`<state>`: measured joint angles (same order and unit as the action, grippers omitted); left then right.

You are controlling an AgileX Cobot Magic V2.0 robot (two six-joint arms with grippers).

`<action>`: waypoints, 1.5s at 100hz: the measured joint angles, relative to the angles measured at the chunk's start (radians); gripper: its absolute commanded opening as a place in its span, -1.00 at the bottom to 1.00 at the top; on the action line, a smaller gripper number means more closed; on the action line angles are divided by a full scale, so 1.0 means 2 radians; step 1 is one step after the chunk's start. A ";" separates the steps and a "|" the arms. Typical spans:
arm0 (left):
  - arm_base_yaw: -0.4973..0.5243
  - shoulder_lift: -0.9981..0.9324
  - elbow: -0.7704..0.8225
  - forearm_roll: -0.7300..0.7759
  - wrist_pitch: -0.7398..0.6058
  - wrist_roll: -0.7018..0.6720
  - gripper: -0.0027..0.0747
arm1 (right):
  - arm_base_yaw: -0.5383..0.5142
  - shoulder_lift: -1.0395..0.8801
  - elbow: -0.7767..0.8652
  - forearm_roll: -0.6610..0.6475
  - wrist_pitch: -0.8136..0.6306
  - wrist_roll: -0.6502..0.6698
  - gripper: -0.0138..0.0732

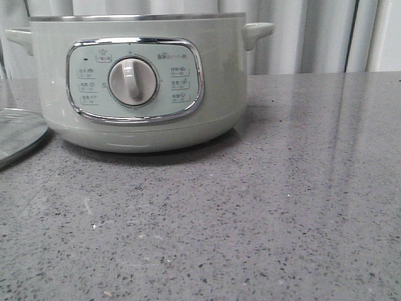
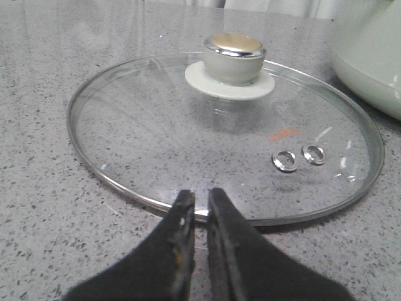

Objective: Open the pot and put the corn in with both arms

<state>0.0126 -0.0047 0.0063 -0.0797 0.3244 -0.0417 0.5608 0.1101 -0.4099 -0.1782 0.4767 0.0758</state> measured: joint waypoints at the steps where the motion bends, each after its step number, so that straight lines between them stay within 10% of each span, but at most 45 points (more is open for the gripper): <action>1: 0.000 0.000 0.000 0.000 0.000 0.000 -0.98 | 0.000 0.000 0.000 0.000 0.000 0.000 -0.85; 47: 0.000 0.000 0.000 0.000 0.000 0.000 -0.98 | -0.050 0.000 0.050 -0.016 -0.028 0.000 -0.85; 87: 0.000 0.000 0.000 0.000 0.000 0.000 -0.98 | -0.271 -0.003 0.210 0.003 -0.367 0.020 -0.85; 150: 0.000 0.000 0.000 -0.001 0.000 0.000 -0.98 | -0.315 -0.060 0.210 0.013 -0.078 0.030 -0.85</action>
<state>0.0126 -0.0047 0.0063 -0.0813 0.3244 -0.0417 -0.0697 -0.0099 0.0106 -0.1522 0.3214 0.1352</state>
